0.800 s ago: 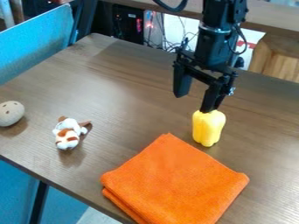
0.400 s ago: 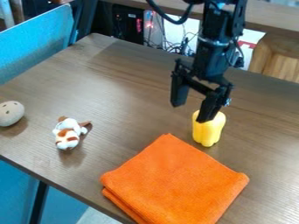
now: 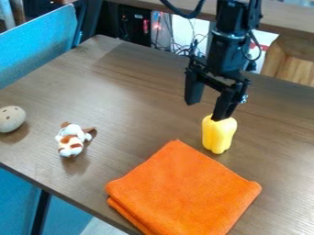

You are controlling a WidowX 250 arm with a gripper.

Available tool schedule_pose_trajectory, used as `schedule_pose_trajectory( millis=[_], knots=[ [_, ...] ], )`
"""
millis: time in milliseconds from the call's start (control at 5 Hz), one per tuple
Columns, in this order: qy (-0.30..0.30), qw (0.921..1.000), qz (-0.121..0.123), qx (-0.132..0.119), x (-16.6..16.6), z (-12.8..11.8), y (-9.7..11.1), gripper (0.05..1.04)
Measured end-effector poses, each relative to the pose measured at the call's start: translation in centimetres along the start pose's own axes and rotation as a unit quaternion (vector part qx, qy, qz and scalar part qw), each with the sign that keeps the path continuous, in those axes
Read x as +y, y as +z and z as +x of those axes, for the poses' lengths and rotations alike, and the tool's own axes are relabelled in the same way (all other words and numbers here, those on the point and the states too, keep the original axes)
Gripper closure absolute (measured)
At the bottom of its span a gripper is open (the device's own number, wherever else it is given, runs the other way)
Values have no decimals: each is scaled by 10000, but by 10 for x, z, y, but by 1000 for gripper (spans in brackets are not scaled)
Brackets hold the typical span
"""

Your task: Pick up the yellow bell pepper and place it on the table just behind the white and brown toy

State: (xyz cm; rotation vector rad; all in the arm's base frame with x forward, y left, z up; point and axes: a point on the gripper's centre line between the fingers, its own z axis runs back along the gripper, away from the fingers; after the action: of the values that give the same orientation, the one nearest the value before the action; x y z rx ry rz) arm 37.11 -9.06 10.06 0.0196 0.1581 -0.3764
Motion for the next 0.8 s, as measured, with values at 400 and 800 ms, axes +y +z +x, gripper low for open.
schedule_pose_trajectory(
  millis=[400,800],
  knots=[
    [-97,9999,-95,72,0,18,-8,73],
    [25,9997,-14,253,2,22,-14,369]
  ],
)
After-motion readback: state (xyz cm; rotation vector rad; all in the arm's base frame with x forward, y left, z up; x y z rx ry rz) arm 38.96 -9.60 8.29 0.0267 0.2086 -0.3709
